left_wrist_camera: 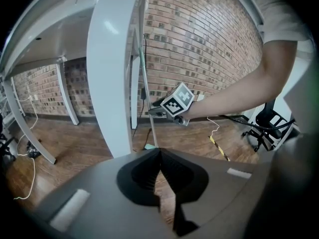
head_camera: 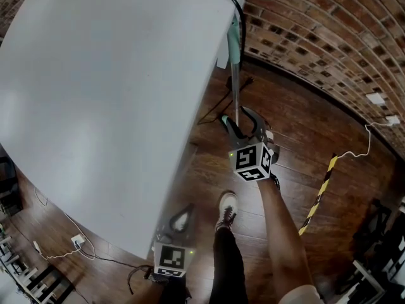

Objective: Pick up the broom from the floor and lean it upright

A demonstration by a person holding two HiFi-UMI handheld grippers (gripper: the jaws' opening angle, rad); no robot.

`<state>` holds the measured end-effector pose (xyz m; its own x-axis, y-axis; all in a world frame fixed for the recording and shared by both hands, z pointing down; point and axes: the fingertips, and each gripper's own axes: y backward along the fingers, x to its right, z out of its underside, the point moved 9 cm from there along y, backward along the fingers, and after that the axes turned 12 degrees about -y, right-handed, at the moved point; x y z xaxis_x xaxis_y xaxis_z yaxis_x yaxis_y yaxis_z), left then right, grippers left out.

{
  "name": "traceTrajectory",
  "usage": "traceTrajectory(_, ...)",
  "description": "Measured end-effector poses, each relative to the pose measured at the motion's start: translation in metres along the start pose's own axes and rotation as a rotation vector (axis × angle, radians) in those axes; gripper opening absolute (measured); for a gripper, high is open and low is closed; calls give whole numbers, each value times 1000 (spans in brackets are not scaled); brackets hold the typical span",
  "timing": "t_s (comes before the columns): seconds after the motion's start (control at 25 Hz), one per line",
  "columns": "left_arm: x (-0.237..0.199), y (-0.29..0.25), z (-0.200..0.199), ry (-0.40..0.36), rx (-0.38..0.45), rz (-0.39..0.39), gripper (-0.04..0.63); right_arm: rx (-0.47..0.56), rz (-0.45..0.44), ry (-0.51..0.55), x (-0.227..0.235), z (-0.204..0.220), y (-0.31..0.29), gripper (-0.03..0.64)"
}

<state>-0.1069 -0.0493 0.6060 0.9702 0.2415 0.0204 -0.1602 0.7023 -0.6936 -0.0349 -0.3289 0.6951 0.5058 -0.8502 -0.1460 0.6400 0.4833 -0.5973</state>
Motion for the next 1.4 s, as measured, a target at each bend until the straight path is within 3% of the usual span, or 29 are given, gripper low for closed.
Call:
traceTrajectory(0.08, 0, 0, -3, -5, 6, -1, 2, 16, 30, 4, 0, 1, 6, 169)
traceTrajectory(0.16, 2, 1, -7, -18, 19, -1, 2, 33, 67, 19, 0, 4, 16, 13)
traceTrajectory(0.48, 0, 12, -24, -39, 62, -1, 2, 22, 102, -57, -6, 13, 54, 12)
traceTrajectory(0.76, 2, 33, -52, -59, 126, 23, 2, 65, 193, -210, -3, 0, 114, 12)
traceTrajectory(0.92, -2, 56, -75, -127, 179, 45, 2, 101, 237, -311, -6, -12, 168, 12)
traceTrajectory(1.12, -22, 129, -126, -175, 254, 9, 2, 147, 311, -413, -24, -60, 279, 12)
traceTrajectory(1.4, -44, 212, -191, -201, 369, -44, 2, 231, 388, -431, -30, -153, 386, 12)
